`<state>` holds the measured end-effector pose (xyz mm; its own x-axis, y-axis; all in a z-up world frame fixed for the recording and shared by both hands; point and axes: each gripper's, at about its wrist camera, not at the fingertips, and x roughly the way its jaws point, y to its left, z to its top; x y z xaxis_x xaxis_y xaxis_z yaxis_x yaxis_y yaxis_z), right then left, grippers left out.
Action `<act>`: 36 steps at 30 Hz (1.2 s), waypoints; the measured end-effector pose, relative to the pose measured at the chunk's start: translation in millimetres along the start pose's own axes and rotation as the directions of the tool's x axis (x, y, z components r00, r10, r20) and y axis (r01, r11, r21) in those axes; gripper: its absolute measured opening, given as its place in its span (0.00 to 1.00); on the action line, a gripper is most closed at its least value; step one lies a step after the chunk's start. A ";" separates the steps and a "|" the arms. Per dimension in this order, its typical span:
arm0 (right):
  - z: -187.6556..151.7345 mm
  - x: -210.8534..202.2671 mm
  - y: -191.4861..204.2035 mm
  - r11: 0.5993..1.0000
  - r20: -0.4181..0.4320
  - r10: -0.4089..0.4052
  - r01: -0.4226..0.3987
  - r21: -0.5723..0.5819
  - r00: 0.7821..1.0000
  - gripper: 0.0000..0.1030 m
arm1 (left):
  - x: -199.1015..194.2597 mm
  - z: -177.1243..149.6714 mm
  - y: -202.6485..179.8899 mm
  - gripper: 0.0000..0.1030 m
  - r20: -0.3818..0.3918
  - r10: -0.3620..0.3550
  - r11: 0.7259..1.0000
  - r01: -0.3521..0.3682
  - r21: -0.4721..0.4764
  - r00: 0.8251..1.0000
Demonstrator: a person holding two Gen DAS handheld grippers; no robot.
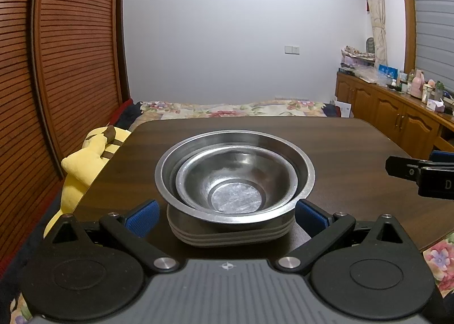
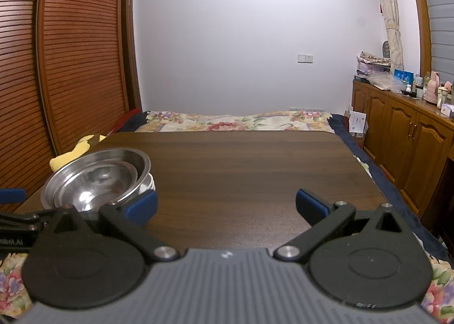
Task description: Organize plates and bowls
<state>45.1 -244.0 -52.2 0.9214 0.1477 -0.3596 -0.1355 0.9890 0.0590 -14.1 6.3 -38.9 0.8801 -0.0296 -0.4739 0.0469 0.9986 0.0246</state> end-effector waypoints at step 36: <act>1.6 -5.4 -2.3 1.000 0.042 -0.009 0.009 0.002 0.999 1.00 | -6.0 2.3 -0.4 1.00 0.039 0.019 1.000 -0.019 0.001 0.999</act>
<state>41.0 -247.0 -48.9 0.9372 0.1382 -0.3203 -0.1262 0.9903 0.0579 -18.3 6.0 -34.0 0.8986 -0.0122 -0.4386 0.0304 0.9989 0.0346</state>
